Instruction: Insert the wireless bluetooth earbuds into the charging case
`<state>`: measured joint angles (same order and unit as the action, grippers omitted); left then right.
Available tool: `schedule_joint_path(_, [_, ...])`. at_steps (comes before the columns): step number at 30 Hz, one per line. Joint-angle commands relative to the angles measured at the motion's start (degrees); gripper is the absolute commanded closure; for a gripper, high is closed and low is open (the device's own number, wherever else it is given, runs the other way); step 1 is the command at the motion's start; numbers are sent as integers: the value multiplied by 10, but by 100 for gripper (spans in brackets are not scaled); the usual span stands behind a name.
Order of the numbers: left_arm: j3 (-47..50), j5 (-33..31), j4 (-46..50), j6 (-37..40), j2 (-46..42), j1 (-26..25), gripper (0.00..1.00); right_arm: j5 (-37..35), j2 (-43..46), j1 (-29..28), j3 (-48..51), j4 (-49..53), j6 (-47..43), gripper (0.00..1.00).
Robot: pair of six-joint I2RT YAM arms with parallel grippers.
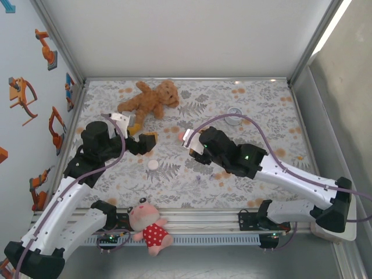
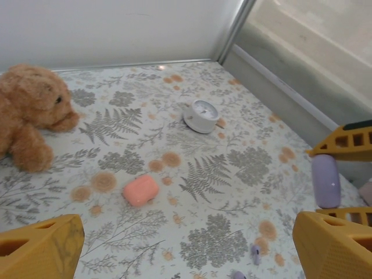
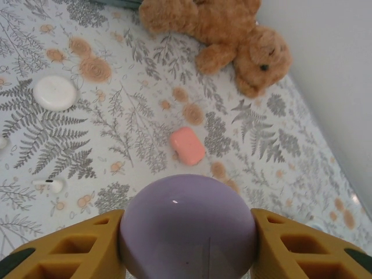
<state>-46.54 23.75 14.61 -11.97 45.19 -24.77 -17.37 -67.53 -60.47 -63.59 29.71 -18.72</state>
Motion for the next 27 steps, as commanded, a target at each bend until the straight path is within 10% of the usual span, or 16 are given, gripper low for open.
schedule_joint_path(1, [-25, 84, -9, -17, 7, 3, 12, 30, 6, 17, -8, -27, -93, 53])
schedule_joint_path(9, [-49, 193, -69, -91, 50, -2, 19, 41, -13, 27, -55, -26, -172, 53])
schedule_joint_path(27, [-49, 211, -182, -168, 153, -78, 30, 64, -21, 28, -73, -39, -172, 53])
